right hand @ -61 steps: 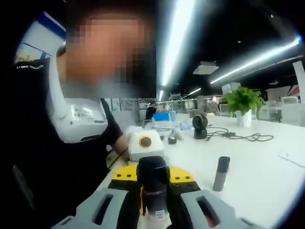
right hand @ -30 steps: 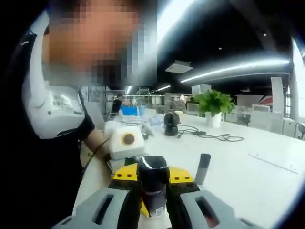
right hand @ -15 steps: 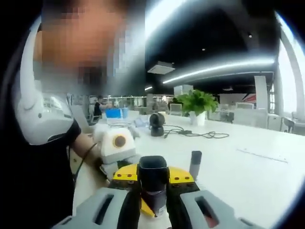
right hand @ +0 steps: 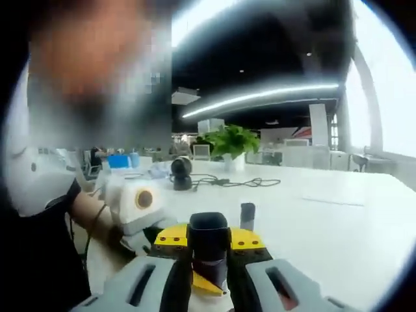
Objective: Pick up cosmetic bottle twist off cap place on table pick up cap screw tight cap place on table
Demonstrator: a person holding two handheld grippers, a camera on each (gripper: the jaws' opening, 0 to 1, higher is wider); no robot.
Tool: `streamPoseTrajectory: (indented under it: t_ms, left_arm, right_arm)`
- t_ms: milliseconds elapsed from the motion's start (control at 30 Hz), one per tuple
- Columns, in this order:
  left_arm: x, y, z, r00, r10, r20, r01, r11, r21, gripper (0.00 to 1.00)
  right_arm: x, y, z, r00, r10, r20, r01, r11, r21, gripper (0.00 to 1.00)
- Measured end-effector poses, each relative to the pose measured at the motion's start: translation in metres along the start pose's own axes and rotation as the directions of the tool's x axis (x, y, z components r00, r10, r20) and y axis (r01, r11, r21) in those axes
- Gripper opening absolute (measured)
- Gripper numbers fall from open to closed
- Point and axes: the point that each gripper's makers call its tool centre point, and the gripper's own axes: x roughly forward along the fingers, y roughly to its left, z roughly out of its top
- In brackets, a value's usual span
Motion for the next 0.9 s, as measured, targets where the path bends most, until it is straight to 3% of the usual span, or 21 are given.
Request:
streamPoseTrajectory:
  t_ms: [200, 467, 667, 900]
  left_arm:
    - [0.0010, 0.0026, -0.0001, 1.000, 0.002, 0.001, -0.002, 1.000, -0.007, 0.13]
    - [0.0005, 0.0021, -0.0001, 1.000, 0.002, 0.000, -0.002, 1.000, 0.000, 0.13]
    - [-0.0002, 0.0028, 0.0000, 1.000, 0.006, 0.000, -0.006, 1.000, 0.002, 0.13]
    - [-0.0007, 0.0047, 0.0002, 1.000, 0.018, 0.000, -0.018, 1.000, 0.006, 0.13]
  right_arm:
    - [-0.0013, -0.0030, -0.0004, 0.994, -0.113, 0.000, 0.113, 0.993, 0.020, 0.14]
    - [-0.0048, -0.0051, -0.0010, 0.965, -0.262, 0.006, 0.262, 0.965, 0.033, 0.13]
    - [-0.0066, -0.0070, -0.0010, 0.931, -0.366, 0.011, 0.365, 0.930, 0.030, 0.13]
    - [-0.0086, -0.0093, -0.0009, 0.870, -0.492, 0.011, 0.492, 0.870, 0.014, 0.13]
